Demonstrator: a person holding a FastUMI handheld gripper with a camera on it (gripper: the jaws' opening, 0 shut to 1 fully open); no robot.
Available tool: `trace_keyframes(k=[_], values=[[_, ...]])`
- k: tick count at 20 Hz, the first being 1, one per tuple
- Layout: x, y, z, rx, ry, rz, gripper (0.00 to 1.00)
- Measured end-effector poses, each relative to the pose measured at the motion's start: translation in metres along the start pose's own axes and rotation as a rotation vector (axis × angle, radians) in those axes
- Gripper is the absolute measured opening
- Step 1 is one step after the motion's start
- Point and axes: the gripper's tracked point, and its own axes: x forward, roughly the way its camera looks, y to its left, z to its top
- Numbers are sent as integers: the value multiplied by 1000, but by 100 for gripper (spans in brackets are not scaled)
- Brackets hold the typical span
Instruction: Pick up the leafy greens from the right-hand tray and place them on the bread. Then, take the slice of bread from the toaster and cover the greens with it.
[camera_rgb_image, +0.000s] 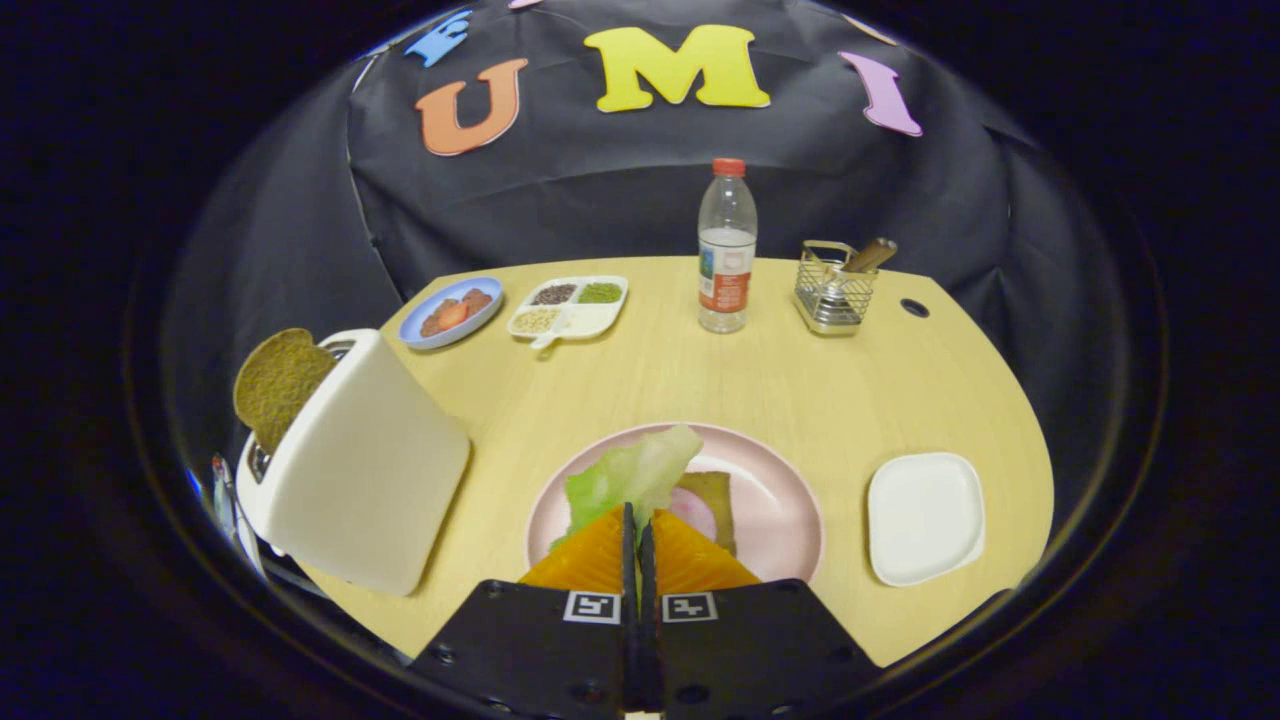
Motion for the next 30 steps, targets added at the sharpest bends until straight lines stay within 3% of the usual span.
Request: trace_keyframes(k=[8,9,10,13,20,22,23,27,30], values=[[33,-30,-10,91,37,-24,2],[33,-33,-9,97,29,-26,14],[32,-36,-7,102,16,-25,19],[21,-45,2,104,-30,-38,24],[-49,-40,33,87,-179,-36,51],[-77,-25,44,58,-232,-20,52],[-89,-18,49,37,-255,-20,63],[-144,24,64,-57,-362,-1,87],[-171,61,67,-94,-420,19,97]])
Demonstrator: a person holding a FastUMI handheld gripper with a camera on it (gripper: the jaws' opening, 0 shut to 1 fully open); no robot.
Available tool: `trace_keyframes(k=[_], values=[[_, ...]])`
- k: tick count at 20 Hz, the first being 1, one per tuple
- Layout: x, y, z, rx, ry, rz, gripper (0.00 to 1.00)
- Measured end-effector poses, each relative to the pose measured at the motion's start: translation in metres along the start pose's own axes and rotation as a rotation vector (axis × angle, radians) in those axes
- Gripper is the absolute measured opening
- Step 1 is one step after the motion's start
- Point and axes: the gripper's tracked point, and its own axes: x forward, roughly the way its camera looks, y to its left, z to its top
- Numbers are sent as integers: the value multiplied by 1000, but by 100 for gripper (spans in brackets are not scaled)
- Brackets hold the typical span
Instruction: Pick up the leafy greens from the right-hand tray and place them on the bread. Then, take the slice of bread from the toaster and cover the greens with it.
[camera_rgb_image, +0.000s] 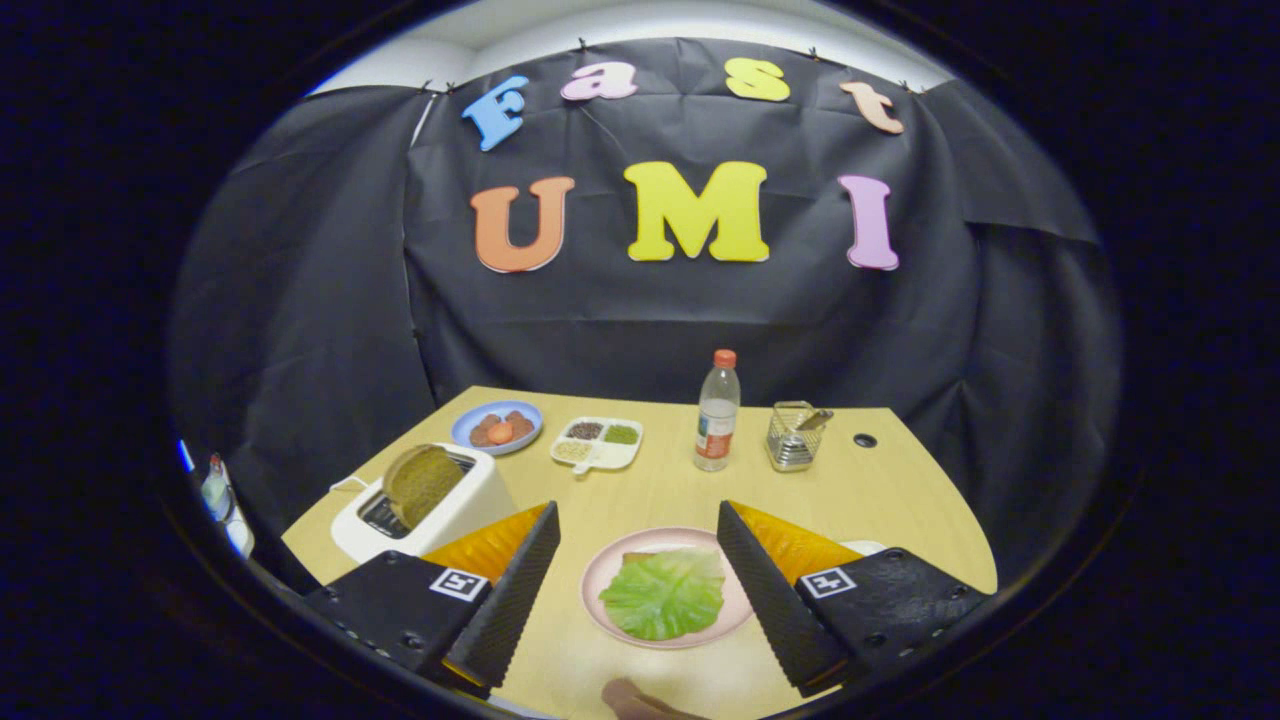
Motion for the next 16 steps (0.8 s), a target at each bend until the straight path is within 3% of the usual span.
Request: trace_keyframes(k=[9,16], values=[[13,118,7,-18,48,119,97],[58,177,-11,-119,144,63,97]])
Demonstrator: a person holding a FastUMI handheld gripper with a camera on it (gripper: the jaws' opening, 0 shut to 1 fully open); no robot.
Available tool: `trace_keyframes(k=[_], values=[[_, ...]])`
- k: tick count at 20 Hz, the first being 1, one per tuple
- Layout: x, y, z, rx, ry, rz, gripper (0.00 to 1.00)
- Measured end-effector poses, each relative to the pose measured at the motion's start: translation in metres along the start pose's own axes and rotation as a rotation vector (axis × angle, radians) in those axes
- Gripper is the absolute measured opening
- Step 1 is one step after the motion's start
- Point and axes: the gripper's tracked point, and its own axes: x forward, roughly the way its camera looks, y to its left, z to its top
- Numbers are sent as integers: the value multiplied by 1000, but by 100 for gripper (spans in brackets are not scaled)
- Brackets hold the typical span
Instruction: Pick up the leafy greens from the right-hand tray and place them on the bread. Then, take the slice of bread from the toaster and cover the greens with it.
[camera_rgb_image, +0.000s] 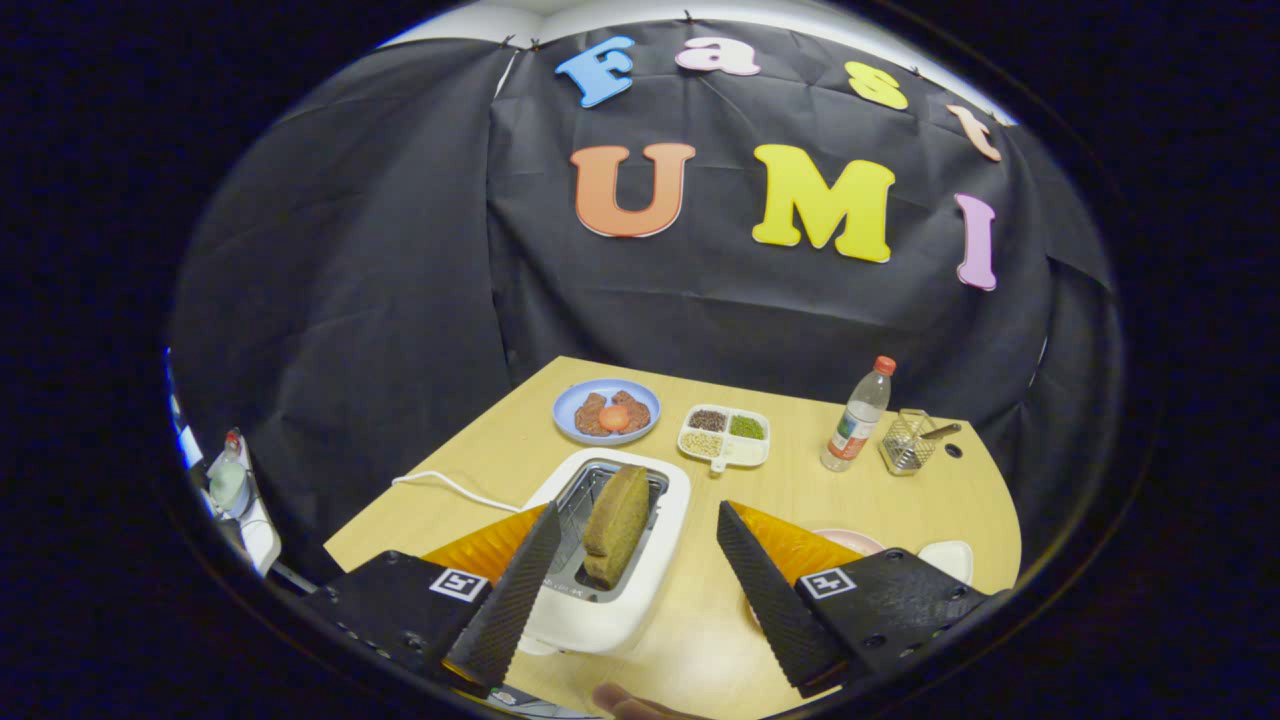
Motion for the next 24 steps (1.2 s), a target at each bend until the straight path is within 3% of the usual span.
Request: trace_keyframes(k=[4,8,14,15,18,19,20,24], values=[[32,7,-4,25,101,-73,96],[49,20,-8,85,235,-69,94],[61,14,-10,96,370,-156,71],[64,15,-12,108,393,-155,59],[64,16,-24,136,473,-151,46],[64,15,-24,133,478,-157,25],[63,14,-23,116,477,-158,17],[40,17,-6,72,458,-159,10]])
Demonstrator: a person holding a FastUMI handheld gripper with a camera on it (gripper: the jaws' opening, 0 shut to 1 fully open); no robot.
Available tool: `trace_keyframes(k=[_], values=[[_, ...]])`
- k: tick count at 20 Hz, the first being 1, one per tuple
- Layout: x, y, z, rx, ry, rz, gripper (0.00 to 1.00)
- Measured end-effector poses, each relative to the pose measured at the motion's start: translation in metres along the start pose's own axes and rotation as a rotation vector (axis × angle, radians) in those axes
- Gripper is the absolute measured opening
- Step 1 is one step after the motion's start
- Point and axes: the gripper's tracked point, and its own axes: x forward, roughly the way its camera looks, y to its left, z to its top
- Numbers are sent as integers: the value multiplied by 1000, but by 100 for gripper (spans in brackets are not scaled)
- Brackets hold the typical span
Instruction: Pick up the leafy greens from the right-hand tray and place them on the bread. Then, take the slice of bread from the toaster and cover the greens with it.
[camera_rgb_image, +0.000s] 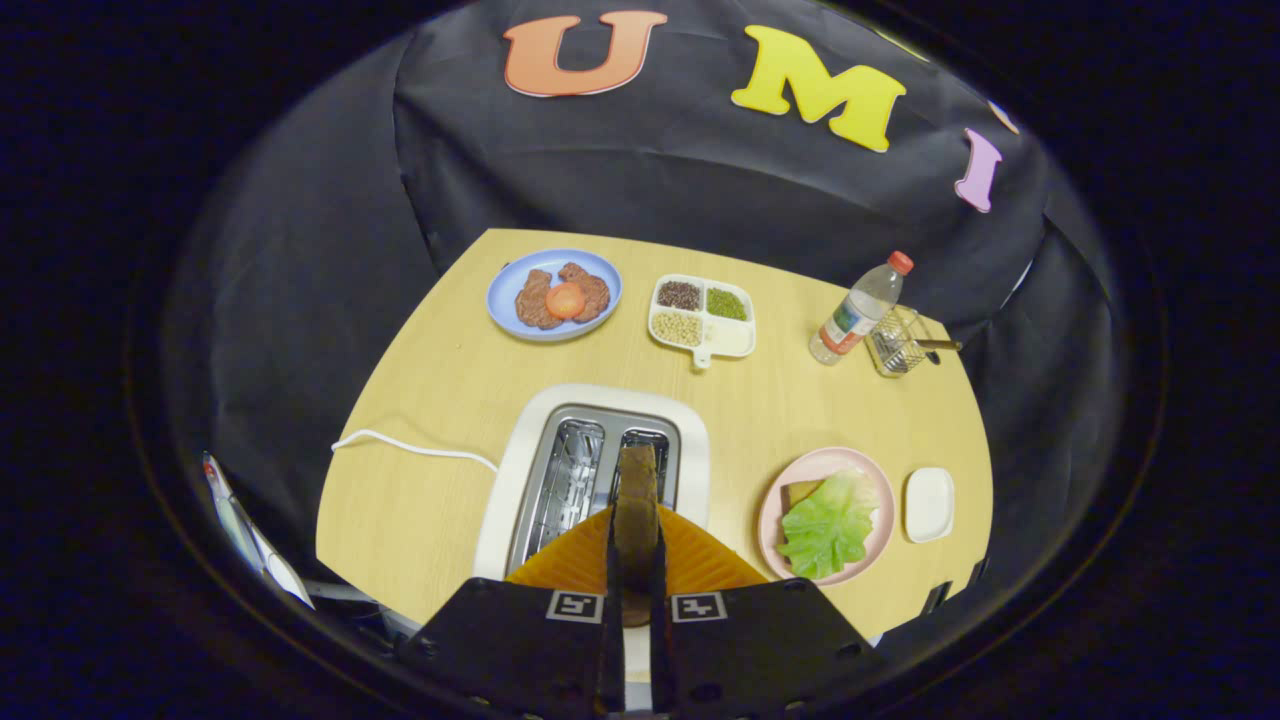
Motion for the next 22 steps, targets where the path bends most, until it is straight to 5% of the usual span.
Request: trace_keyframes(k=[11,22], values=[[-111,-35,44,93,-162,51,10],[-45,-145,-6,247,-59,13,10]])
